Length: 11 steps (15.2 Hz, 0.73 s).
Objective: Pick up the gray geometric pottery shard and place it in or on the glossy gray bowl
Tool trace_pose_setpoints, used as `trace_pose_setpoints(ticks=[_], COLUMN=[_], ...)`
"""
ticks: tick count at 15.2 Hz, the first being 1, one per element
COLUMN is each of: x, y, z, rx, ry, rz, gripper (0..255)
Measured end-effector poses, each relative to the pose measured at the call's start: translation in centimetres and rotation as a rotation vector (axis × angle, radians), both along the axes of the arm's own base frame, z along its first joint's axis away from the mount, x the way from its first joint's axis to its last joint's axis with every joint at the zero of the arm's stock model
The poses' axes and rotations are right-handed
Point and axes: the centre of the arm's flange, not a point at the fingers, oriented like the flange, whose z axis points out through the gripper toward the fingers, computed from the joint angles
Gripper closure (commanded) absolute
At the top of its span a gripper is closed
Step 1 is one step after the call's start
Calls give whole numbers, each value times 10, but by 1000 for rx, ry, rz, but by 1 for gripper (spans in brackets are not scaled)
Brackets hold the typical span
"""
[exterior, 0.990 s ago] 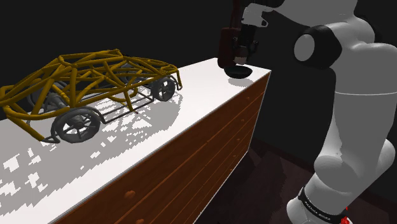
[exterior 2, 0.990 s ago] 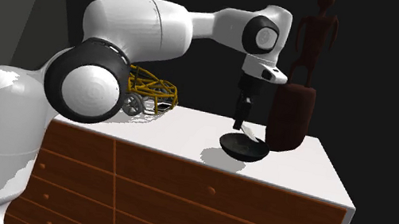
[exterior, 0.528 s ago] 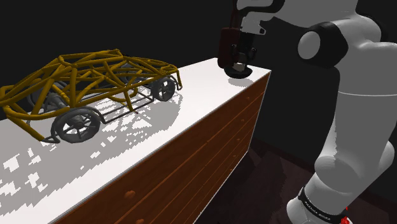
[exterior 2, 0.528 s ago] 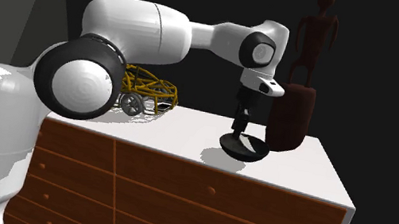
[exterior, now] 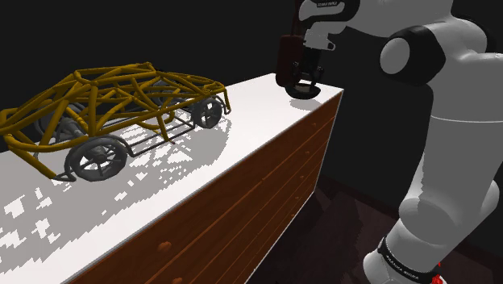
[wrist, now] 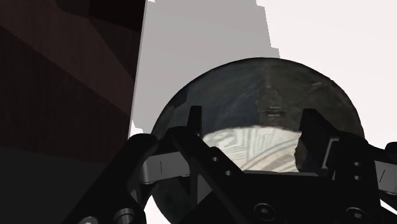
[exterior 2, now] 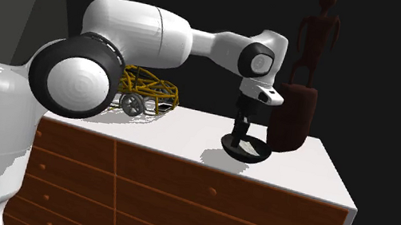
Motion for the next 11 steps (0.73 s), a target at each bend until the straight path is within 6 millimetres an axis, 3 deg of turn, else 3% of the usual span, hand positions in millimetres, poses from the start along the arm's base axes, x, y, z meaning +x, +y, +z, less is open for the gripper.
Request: trace_pose_setpoints(ticks=[2, 3, 9, 11], x=[0, 0, 0, 0], y=[0, 0, 0, -4], z=[0, 0, 0, 16], rx=[0, 0, 0, -1], ry=[0, 0, 0, -1], rz=[0, 0, 0, -1], gripper=[255, 0, 0, 0])
